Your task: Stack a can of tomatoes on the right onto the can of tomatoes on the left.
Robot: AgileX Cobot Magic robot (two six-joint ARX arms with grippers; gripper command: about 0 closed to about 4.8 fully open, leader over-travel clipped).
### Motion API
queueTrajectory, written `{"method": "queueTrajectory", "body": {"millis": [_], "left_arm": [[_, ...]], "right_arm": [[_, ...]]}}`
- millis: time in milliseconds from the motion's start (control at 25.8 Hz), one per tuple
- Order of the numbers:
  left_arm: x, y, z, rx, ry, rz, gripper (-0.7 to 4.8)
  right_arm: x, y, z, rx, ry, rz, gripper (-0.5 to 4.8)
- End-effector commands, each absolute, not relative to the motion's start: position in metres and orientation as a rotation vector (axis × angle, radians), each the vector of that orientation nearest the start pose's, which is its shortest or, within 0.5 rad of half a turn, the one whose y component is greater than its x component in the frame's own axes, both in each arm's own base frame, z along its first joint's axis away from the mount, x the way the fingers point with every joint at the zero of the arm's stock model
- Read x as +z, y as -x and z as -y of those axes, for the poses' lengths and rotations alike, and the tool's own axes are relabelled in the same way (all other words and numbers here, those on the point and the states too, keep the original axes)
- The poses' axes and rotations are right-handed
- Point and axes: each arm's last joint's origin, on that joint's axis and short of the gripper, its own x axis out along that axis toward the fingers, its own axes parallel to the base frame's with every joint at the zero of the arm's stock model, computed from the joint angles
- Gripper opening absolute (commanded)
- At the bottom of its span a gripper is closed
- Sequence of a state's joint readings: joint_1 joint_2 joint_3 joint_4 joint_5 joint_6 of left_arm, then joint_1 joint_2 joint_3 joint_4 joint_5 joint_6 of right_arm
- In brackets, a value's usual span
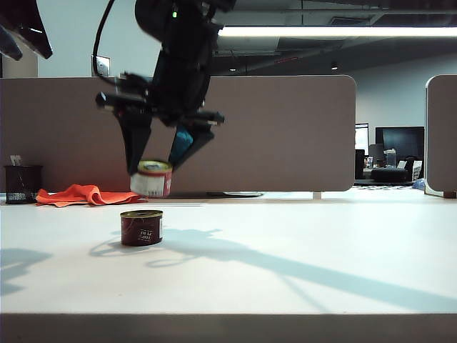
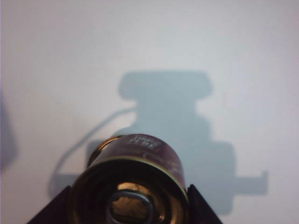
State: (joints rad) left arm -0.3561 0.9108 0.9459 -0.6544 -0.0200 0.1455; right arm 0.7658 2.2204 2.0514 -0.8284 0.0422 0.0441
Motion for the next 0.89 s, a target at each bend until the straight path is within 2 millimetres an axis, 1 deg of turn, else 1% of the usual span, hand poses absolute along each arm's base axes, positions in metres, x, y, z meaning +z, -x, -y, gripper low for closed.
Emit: {"method": "queueTrajectory", "body": {"millis": [39,233,427,698,776,892], "left_arm": [[0.3263,-0.1682,0.0618,-0.367,-0.258,-0.577,2.47],[0.3263,-0.1682,0.0618,-0.367,-0.259,-0.577,2.47],[0.3263,-0.1682,0.0618,-0.367,-0.259,-0.577,2.47],[0.3263,-0.1682,0.0618,-0.367,-0.259,-0.577,2.47],[0.3263,-0.1682,0.0618,-0.367,-0.259,-0.577,2.47],[0.3263,-0.1682,0.0618,-0.367,-0.259,-0.577,2.47]], "right_arm": [[0.2543,-0.3499,-0.3371,0.678,0.325,-0.932,2.60],[0.2532,-0.3501,-0.3377,0.686,0.320,-0.936,2.66],[0.2529,-0.3499,-0.3373,0.697,0.315,-0.944,3.06],[0.2531,-0.3502,-0.3374,0.703,0.307,-0.945,3.07],[0.2531,-0.3502,-0.3374,0.703,0.307,-0.945,3.18],[0.2531,-0.3502,-0.3374,0.703,0.307,-0.945,3.19]]}}
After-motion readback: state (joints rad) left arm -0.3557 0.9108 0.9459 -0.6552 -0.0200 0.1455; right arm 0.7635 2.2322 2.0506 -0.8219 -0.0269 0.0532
